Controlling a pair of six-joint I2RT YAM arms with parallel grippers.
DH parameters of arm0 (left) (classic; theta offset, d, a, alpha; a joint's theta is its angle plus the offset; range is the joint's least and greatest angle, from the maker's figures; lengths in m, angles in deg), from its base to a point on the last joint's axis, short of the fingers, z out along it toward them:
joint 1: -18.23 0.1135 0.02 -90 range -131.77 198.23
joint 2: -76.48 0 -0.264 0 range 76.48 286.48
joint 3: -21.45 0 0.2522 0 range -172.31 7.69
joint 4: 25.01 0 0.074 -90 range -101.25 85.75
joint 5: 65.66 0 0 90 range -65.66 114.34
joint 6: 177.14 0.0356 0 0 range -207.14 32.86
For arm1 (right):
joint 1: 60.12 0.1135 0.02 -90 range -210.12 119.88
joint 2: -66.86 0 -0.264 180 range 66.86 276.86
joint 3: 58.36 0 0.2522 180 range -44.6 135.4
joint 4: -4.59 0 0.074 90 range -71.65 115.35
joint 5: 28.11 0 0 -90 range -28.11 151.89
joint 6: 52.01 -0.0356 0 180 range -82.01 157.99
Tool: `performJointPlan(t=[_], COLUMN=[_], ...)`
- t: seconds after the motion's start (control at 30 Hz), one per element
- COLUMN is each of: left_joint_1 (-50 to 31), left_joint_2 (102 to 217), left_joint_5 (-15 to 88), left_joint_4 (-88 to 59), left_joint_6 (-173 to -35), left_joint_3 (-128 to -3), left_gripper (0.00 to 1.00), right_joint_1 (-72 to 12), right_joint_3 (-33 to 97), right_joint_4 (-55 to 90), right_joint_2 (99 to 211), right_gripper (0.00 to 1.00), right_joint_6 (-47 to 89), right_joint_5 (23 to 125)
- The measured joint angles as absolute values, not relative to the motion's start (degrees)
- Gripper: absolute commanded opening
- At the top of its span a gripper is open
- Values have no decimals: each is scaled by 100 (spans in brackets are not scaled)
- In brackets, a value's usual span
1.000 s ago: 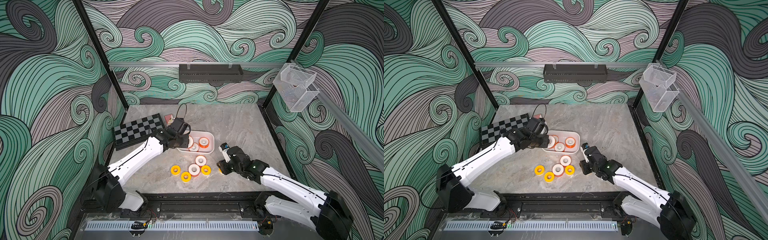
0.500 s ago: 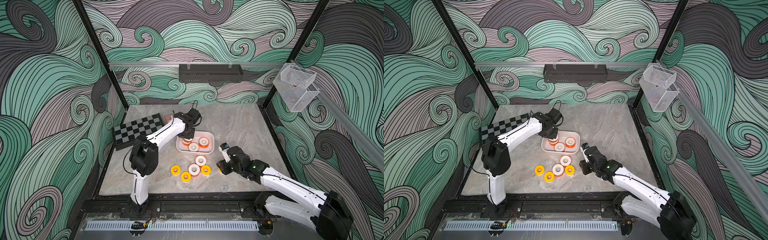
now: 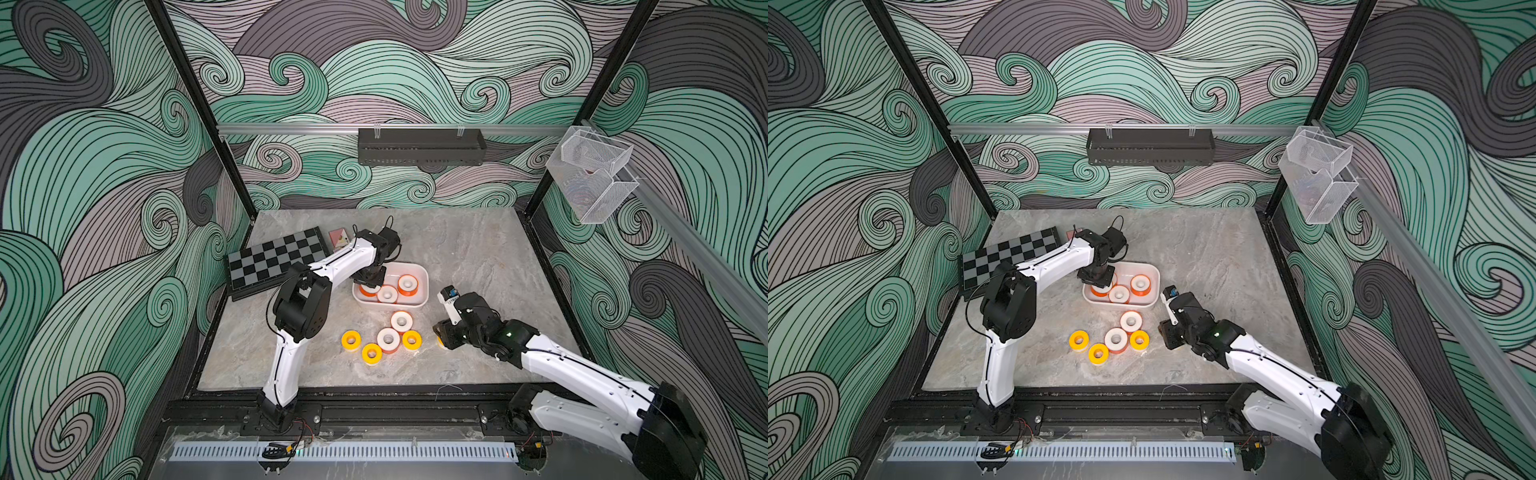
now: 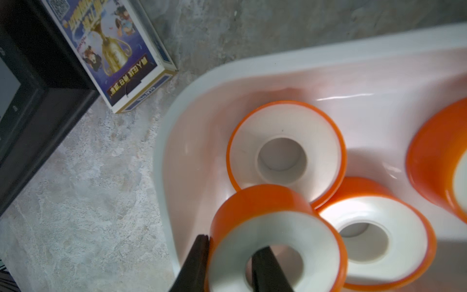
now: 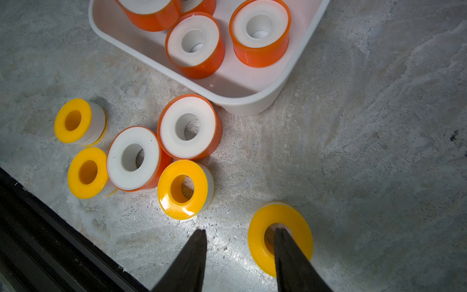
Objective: Put the sealing tape into the storage box
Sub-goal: Place the sealing tape in the storage box.
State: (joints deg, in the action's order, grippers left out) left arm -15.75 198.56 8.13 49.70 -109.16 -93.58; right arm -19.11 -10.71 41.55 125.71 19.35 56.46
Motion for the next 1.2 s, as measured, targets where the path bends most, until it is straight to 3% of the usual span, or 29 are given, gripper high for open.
performJointPlan(t=[0.57, 1.2], left_joint_1=[-1575, -1607], left_joint_2=[19906, 19784], left_joint_5=[848, 846], left_joint_4=[5125, 5372], left_joint_6=[-10879, -10875], left_joint_3=[-9419, -9422], left_gripper=[36, 37], right_joint_1=[-1911, -1911], right_joint_3=[-1137, -1141], right_joint_4=[4037, 4037], right_joint_2=[12573, 12573], right_gripper=[48, 48], right_joint_6=[1931, 1916], right_joint_5=[5646, 5648])
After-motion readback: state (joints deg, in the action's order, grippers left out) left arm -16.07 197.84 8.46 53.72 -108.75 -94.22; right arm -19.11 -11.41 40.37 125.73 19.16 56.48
